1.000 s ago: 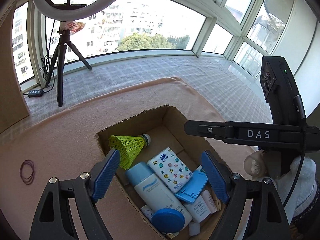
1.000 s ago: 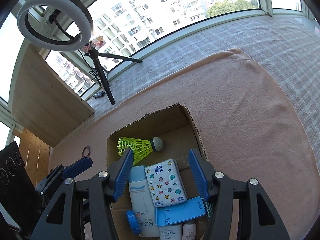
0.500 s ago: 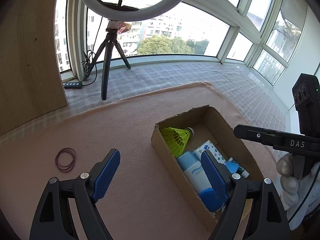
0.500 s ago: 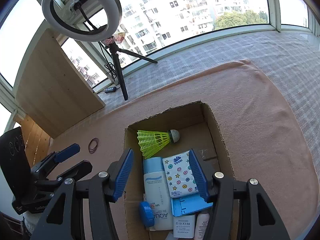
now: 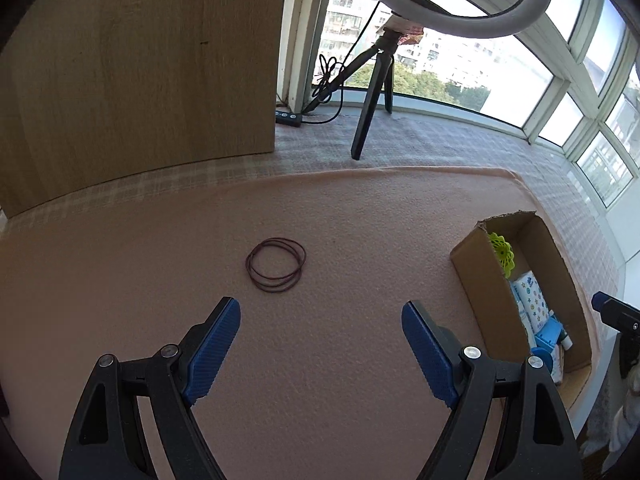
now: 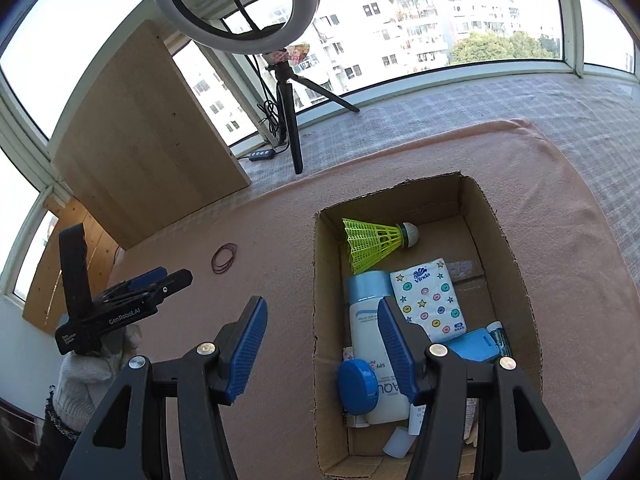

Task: Organize objects
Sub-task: 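Withdraw both tools and move the left tool to the rubber band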

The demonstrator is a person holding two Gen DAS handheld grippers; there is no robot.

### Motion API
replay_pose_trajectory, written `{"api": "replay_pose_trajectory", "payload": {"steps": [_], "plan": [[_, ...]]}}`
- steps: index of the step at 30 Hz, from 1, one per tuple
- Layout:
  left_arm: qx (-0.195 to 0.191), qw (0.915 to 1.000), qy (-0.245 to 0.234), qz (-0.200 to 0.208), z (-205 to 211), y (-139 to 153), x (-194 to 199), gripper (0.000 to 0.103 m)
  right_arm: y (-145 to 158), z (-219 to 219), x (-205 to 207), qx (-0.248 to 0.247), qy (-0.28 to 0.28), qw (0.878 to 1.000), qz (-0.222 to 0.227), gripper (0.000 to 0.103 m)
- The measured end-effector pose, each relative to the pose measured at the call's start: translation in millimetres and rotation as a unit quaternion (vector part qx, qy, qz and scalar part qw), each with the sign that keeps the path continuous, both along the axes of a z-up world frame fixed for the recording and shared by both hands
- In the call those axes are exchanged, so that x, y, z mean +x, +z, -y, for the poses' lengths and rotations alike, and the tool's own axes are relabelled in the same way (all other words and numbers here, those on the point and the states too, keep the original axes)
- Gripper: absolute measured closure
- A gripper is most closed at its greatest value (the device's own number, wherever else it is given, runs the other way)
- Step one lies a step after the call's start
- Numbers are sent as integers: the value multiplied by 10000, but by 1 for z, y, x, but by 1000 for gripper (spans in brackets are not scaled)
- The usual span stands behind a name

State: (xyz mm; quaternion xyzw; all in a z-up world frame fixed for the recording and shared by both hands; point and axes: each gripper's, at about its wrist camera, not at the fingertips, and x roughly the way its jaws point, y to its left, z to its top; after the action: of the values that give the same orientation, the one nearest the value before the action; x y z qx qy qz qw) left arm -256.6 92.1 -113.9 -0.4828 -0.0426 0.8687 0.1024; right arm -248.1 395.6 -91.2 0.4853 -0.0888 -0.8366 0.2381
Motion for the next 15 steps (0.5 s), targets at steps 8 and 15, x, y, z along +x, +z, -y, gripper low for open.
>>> {"api": "replay_pose_trajectory", "payload": {"steps": [8, 15], "plan": [[-37, 9993, 252, 262, 23, -23, -21, 18, -3, 12, 35, 238, 110, 9996, -67, 49], [-28, 9982, 362, 472, 16, -45, -47, 18, -8, 8, 60, 474, 54, 9988, -81, 49]]}}
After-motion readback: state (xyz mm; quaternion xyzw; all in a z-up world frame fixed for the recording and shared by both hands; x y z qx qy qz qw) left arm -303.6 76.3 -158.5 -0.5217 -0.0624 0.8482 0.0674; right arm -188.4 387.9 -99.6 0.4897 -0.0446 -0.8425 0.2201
